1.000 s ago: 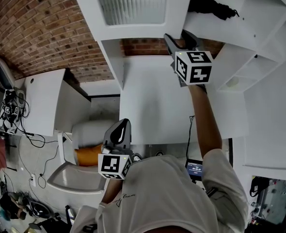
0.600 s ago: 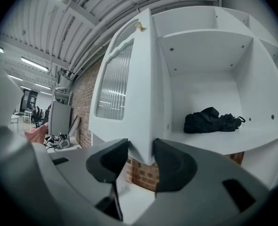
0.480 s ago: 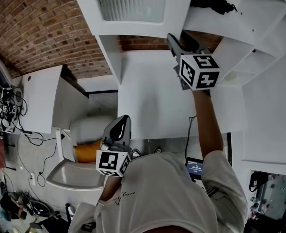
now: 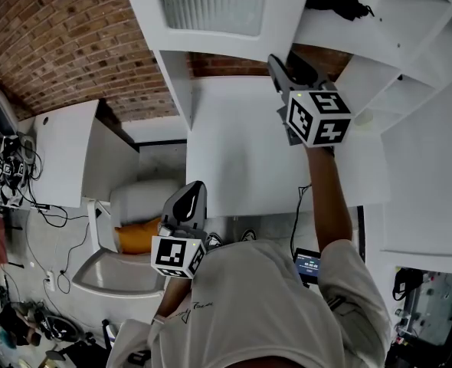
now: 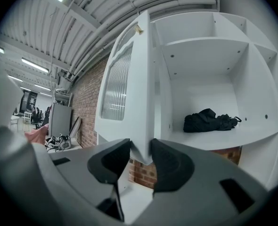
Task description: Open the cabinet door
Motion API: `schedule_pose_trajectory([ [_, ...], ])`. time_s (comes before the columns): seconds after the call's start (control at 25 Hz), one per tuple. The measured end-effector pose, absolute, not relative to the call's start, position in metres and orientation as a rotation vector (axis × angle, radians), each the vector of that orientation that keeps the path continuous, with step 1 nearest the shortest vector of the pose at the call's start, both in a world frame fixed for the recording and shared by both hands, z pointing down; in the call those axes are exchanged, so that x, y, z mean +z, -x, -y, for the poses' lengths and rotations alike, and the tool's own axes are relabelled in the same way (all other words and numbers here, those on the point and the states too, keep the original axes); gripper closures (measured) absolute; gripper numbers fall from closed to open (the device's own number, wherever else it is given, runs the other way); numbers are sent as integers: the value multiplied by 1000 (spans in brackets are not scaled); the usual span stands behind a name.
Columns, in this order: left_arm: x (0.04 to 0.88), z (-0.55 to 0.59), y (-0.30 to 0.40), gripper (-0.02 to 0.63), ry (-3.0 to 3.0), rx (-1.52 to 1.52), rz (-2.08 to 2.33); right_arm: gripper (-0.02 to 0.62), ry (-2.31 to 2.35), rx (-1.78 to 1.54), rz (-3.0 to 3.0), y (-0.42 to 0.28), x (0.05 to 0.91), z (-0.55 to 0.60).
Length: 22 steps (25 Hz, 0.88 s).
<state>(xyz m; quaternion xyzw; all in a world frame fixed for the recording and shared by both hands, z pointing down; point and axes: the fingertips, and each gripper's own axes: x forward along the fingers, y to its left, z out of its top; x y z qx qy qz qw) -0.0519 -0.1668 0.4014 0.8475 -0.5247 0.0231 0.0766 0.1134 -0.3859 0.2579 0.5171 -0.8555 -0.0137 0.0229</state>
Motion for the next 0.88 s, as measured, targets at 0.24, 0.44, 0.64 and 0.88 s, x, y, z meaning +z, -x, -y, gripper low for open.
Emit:
schedule_pose_trajectory([
  [0.24, 403, 160, 54, 589, -2540, 67, 1567, 454, -1599, -53, 2649, -113, 258, 375],
  [0.44, 404, 155, 59, 588, -2530, 62, 1577, 457, -1596, -60, 2651, -109, 258, 369],
  [0.64, 404, 153, 57, 588, -2526, 55, 1571, 462, -1593, -58, 2652, -111, 258, 364],
  [0.88, 406, 151, 58, 588, -2531, 55, 1571, 468, -1584, -68, 2651, -108, 258, 356],
])
